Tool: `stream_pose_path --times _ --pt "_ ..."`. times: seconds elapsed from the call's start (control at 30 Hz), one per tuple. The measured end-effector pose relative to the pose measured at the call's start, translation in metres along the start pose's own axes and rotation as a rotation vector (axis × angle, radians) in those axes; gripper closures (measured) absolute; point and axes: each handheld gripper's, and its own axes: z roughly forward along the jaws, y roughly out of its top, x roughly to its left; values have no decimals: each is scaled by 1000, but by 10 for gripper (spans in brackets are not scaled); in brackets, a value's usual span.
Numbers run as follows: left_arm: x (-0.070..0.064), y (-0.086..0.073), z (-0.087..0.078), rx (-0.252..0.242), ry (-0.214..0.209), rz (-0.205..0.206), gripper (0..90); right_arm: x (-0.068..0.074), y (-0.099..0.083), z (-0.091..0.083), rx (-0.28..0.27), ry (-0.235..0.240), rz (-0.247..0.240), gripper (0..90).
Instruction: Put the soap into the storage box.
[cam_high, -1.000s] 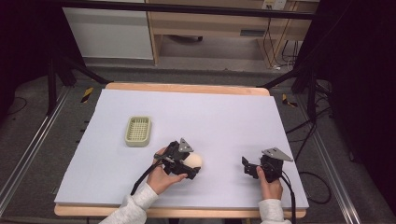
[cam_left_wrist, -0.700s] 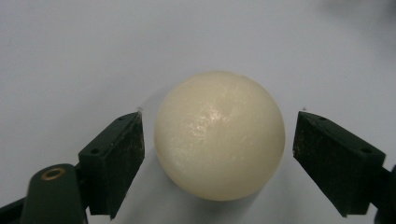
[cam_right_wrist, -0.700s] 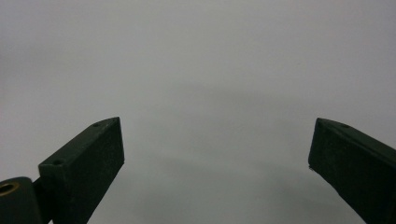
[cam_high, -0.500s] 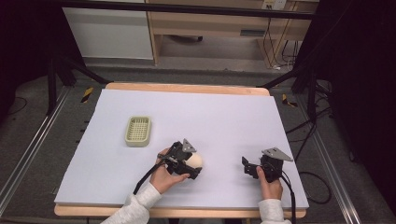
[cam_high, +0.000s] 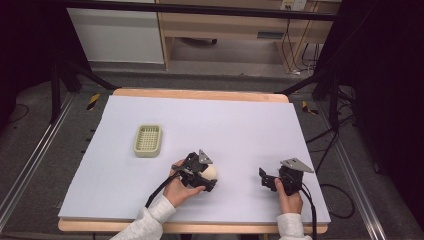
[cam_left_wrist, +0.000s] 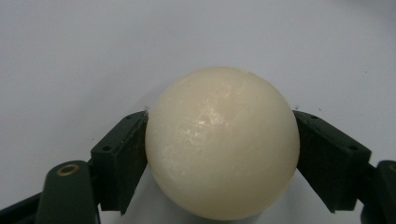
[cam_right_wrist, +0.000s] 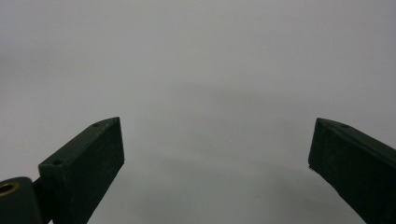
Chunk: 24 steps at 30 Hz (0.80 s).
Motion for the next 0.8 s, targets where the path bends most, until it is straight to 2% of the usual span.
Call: stream_pose_path --times 0.8 --pt "0 1 0 13 15 -12 229 0 0 0 0 2 5 38"
